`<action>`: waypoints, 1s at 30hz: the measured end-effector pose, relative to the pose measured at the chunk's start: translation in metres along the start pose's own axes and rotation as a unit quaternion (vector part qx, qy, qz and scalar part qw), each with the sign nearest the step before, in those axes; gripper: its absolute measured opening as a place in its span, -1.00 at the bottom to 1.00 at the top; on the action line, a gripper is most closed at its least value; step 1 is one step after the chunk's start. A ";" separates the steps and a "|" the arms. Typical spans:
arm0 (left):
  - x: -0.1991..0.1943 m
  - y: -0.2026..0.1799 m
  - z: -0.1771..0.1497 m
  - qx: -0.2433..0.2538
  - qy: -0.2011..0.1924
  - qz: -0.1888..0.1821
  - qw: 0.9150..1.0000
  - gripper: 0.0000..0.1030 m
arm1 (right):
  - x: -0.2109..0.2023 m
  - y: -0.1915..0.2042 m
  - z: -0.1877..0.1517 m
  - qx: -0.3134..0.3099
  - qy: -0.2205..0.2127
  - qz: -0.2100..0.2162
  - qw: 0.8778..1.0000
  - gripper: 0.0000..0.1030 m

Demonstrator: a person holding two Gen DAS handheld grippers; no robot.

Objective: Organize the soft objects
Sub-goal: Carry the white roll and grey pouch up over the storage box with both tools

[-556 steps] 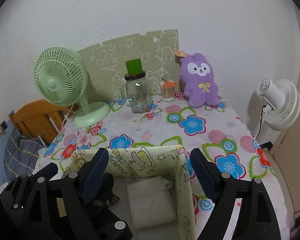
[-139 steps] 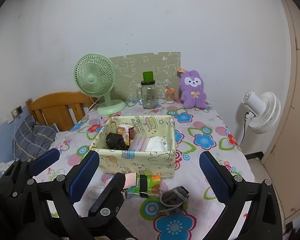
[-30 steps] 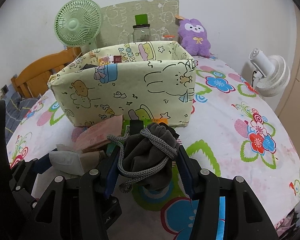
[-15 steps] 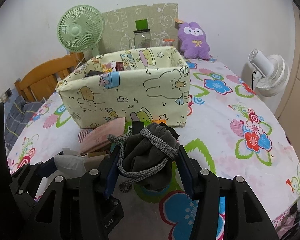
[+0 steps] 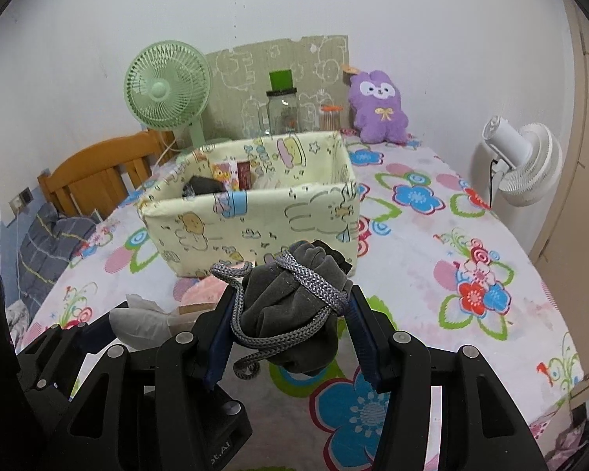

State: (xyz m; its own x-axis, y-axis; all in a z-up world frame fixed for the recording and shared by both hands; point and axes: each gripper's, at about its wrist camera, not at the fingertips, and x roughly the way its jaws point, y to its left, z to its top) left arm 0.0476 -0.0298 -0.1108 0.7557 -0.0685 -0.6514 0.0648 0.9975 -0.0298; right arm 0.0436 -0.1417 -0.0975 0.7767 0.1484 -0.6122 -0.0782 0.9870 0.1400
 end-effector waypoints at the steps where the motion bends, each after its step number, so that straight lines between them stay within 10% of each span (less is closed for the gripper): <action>1: -0.002 -0.001 0.002 0.001 -0.001 0.000 1.000 0.49 | -0.002 0.000 0.002 0.000 -0.001 0.000 1.000 0.10; 30: -0.058 -0.009 0.064 0.013 -0.061 -0.022 0.998 0.49 | -0.060 0.006 0.065 -0.007 -0.065 -0.007 0.998 0.10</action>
State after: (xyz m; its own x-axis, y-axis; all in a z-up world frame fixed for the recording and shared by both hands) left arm 0.0452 -0.0359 -0.0239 0.8253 -0.1157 -0.5527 0.1152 0.9927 -0.0358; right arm 0.0372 -0.1488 -0.0090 0.8517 0.1268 -0.5085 -0.0755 0.9899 0.1203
